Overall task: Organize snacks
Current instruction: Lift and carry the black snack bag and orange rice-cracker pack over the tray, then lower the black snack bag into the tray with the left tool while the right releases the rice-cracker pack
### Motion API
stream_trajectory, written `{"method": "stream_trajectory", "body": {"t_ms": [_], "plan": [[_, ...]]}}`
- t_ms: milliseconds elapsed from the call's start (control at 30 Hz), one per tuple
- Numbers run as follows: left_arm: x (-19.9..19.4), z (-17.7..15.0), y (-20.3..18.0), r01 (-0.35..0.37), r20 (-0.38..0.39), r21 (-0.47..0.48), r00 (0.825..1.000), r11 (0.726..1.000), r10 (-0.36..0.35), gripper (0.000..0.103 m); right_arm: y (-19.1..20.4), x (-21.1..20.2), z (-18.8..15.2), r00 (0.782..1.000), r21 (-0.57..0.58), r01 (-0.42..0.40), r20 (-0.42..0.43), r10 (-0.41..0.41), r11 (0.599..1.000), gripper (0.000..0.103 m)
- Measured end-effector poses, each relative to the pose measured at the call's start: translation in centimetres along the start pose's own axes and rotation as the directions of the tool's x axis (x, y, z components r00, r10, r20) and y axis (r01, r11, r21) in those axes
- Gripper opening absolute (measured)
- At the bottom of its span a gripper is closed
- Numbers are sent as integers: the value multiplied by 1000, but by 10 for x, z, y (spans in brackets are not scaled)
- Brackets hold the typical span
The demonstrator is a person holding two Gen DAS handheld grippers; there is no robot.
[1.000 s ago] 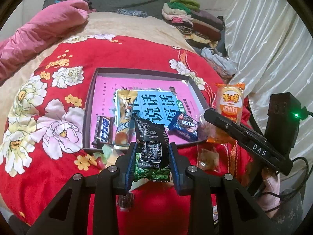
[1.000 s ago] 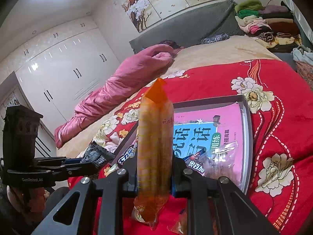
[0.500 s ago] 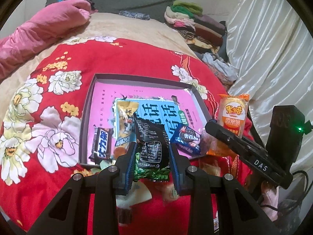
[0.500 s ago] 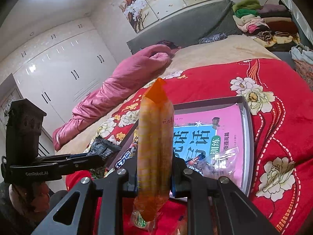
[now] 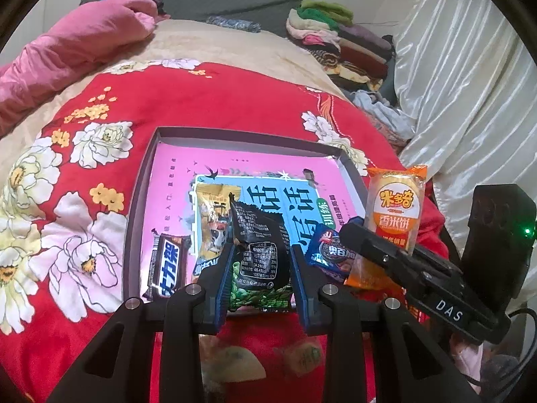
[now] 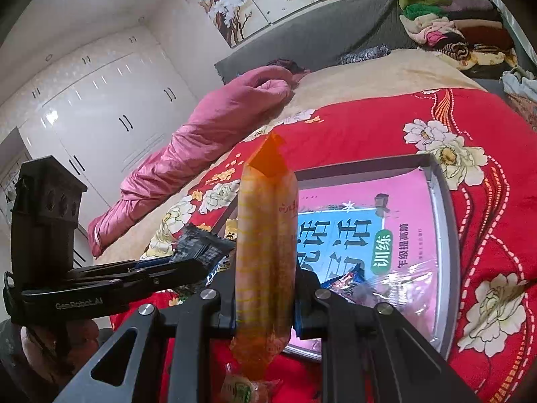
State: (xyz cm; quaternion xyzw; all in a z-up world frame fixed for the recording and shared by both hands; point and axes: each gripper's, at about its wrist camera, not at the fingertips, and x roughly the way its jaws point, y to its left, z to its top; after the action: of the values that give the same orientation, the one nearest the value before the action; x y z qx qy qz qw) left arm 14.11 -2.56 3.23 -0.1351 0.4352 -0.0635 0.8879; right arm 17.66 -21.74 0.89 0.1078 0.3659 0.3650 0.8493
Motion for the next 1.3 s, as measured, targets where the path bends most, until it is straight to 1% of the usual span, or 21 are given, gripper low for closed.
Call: {"method": "stream_trajectory", "body": {"t_ms": [333,667,1067,1300], "plan": [[22,2,5,4,-19,-15,1000,1000,-5,33,0,23,-5,999,-3,7,-52,-7,1000,23],[41,-3,6,-13,-32,9,999,1000,13,33,0,37,-9,996,-10,16,-83,-17,1000,23],[55,-10,9,-33,-56,13,998,999,34,33,-3,51,-16,991,-13,27,-128,-28,1000,23],[58,-10,11,-44,-65,3,997,999,45,33,-2,55,-18,988,-27,48,-147,-52,998,23]]}}
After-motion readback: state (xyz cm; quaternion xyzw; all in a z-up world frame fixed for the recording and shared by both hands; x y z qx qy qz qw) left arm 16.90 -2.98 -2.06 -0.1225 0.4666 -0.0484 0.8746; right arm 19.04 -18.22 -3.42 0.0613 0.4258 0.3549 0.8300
